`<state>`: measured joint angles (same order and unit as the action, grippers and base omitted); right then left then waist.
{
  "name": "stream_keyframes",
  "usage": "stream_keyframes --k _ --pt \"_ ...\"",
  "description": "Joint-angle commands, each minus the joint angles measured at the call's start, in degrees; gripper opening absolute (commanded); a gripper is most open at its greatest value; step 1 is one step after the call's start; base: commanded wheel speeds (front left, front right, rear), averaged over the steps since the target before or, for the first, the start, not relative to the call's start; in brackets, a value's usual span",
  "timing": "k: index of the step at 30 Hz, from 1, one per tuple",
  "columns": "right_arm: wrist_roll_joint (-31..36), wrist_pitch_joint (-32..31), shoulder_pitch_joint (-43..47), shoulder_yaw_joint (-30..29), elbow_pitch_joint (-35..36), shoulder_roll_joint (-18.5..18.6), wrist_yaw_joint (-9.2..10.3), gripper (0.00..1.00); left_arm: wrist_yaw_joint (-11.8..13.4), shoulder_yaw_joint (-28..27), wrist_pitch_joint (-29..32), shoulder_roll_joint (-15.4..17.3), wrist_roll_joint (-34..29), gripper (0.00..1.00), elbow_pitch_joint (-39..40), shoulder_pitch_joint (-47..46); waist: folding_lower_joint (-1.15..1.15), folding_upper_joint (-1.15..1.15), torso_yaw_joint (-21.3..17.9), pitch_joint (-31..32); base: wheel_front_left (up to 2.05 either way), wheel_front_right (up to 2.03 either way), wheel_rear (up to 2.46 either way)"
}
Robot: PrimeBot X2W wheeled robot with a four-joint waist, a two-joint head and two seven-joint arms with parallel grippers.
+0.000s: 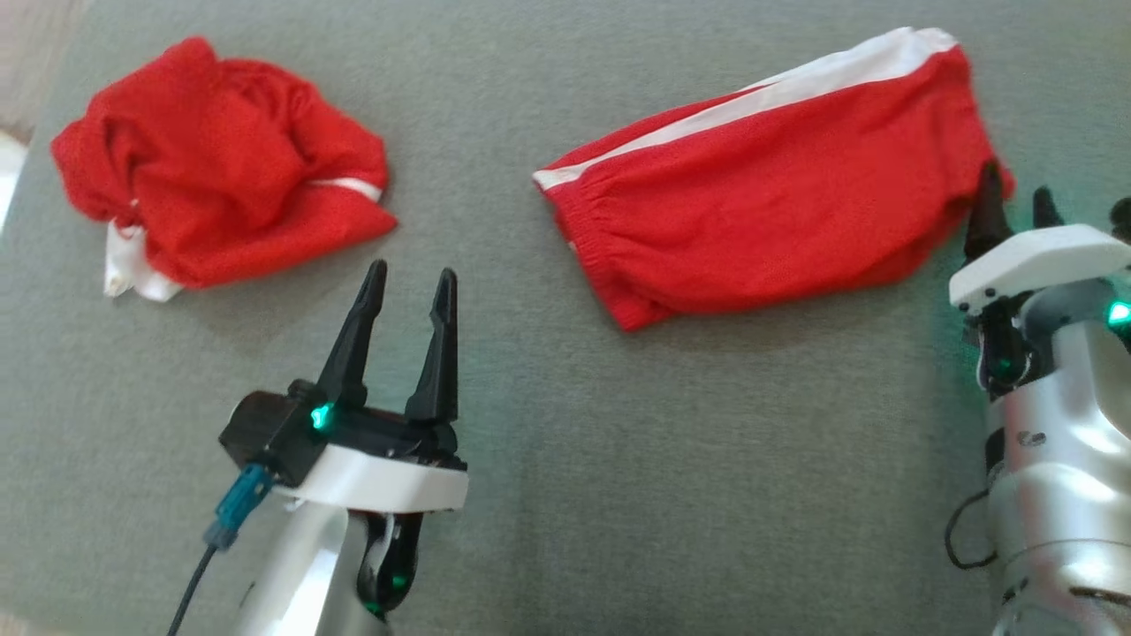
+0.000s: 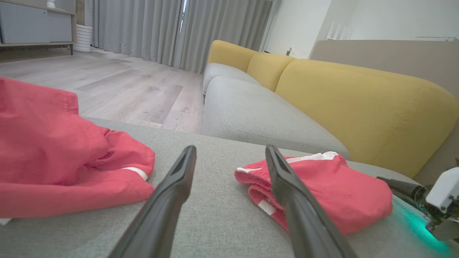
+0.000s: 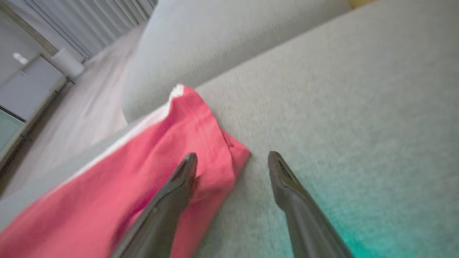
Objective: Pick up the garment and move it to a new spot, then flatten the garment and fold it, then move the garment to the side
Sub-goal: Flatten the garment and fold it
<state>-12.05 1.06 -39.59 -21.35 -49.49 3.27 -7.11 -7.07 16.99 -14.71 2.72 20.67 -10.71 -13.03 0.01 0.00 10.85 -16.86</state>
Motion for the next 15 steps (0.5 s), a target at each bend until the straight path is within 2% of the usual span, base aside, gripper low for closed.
stream_keyframes --k 1,7,14,15 --pt "1.4 -0.2 -1.8 0.5 0.6 -0.1 -0.37 1.00 0.2 -1.4 -0.3 0.2 0.3 1.00 2.1 -2.0 -0.01 0.00 1.2 -1.0 0.00 0.00 0.00" --pt "8.5 -2.2 -5.1 -4.9 -6.6 0.3 -0.37 1.00 0.7 0.0 -0.3 0.2 1.1 1.00 2.5 -2.9 -0.01 0.00 2.8 -1.9 0.00 0.00 0.00" --pt "12.3 -2.7 -7.8 -6.0 -11.9 0.1 -0.37 1.00 1.3 0.7 -0.3 0.2 1.6 1.00 2.7 -3.2 -0.01 0.00 3.3 -2.7 0.00 0.00 0.00" --pt "12.6 -2.5 -8.1 -6.0 -12.4 0.1 -0.37 0.48 1.3 0.8 -0.3 0.2 1.6 1.00 2.7 -3.2 -0.01 0.00 3.3 -2.8 0.00 0.00 0.00"
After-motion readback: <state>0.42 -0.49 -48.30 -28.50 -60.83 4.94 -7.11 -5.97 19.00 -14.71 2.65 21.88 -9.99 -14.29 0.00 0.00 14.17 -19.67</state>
